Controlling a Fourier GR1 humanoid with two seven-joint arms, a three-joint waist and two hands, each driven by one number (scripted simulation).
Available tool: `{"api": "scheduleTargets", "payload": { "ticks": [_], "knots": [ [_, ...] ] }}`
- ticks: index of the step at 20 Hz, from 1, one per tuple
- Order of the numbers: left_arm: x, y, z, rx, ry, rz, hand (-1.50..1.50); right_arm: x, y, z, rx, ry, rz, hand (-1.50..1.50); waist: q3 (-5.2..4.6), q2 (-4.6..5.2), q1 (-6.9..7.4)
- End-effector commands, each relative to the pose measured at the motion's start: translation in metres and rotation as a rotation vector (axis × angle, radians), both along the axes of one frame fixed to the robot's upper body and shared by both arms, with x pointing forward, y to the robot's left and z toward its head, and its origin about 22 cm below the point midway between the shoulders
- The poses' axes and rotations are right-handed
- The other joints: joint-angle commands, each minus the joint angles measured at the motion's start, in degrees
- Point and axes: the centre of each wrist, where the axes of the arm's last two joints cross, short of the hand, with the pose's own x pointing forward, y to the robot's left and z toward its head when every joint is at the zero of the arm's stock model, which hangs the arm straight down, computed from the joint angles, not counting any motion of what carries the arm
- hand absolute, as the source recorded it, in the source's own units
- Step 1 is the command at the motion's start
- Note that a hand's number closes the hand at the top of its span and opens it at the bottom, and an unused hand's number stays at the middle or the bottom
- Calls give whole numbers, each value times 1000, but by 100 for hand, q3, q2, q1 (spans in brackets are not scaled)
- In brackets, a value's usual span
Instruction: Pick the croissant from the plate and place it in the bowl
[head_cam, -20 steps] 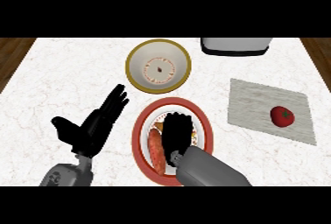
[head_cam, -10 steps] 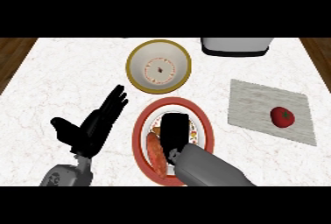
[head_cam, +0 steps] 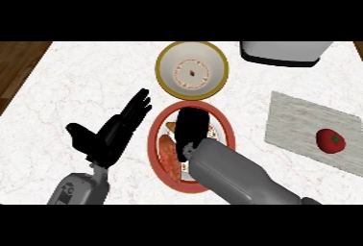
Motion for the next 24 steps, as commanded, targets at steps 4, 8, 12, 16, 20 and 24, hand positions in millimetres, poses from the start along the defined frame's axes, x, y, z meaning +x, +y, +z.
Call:
{"api": "scheduleTargets", "payload": {
  "ticks": [4, 8, 12, 16, 20, 24],
  "knots": [
    [2, -19, -1, 8, 8, -63, 0, 34, 17, 46, -17, -93, -270, 150, -16, 9, 304],
    [8, -23, 0, 1, 16, -74, 0, 42, 30, 80, 40, -192, -278, 150, -22, -2, 353],
    [9, -20, -2, 12, 17, -65, 0, 48, 48, 122, 33, -336, -275, 150, -37, -61, 395],
    [10, -26, 0, 20, 19, -50, 0, 52, 62, 159, -14, -447, -294, 150, -42, -124, 319],
    [9, -24, -5, 14, 33, -43, 0, 59, 67, 180, -24, -500, -318, 150, -43, -97, 240],
    [12, -22, 0, 17, 22, -62, 0, 65, 73, 209, -5, -553, -347, 150, -47, -69, 283]
  ]
}}
